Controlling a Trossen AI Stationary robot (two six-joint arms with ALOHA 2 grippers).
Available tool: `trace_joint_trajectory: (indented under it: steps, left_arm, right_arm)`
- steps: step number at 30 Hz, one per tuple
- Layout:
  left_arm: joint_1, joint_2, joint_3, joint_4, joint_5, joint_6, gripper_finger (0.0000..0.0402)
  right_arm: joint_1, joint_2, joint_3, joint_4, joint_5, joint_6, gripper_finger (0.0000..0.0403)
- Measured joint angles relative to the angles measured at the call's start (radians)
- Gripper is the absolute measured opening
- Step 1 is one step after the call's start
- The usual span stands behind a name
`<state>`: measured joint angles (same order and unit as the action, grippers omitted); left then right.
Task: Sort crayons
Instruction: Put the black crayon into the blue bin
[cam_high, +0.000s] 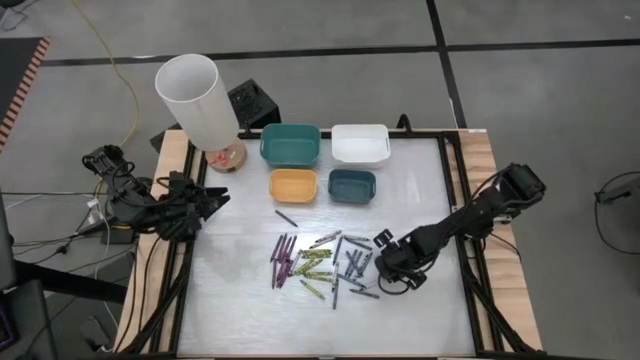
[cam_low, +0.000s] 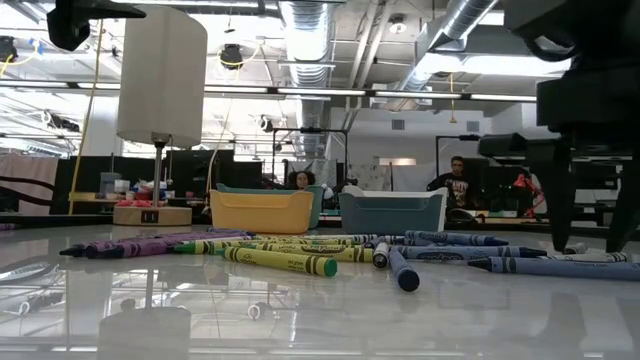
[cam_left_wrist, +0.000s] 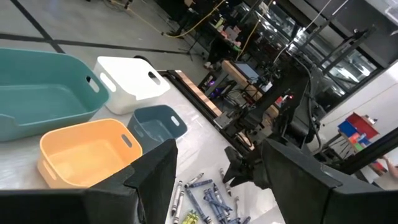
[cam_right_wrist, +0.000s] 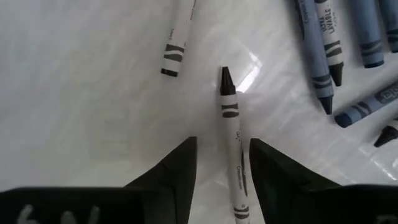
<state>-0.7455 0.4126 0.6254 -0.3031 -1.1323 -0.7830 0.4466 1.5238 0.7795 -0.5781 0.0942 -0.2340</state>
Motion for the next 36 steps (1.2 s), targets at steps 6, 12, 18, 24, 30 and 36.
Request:
trace_joint_trajectory:
  steps: [6, 12, 18, 24, 30, 36]
  left_arm:
    - [0.000, 0.000, 0.000, 0.000, 0.000, 0.000, 0.0226]
    - [0.000, 0.000, 0.000, 0.001, 0.000, 0.000, 0.0226]
    - [0.000, 0.000, 0.000, 0.001, -0.001, 0.000, 0.0226]
    - [0.000, 0.000, 0.000, 0.002, -0.001, -0.002, 0.0226]
    - [0.000, 0.000, 0.000, 0.001, -0.001, -0.026, 0.0226]
    - [0.000, 0.000, 0.000, 0.001, -0.001, -0.046, 0.0226]
  right_arm:
    - [-0.023, -0.006, -0.001, 0.002, -0.027, 0.000, 0.0116]
    - [-0.036, -0.007, -0.001, 0.005, -0.038, 0.055, 0.0045]
    - [-0.036, -0.007, -0.001, 0.007, -0.035, 0.116, 0.0006]
    - [-0.036, -0.007, -0.002, 0.011, -0.037, 0.228, 0.0004]
    - [-0.037, -0.013, 0.030, 0.023, -0.039, 0.345, 0.0002]
    - [-0.080, -0.074, 0.080, 0.013, -0.042, 0.400, 0.0002]
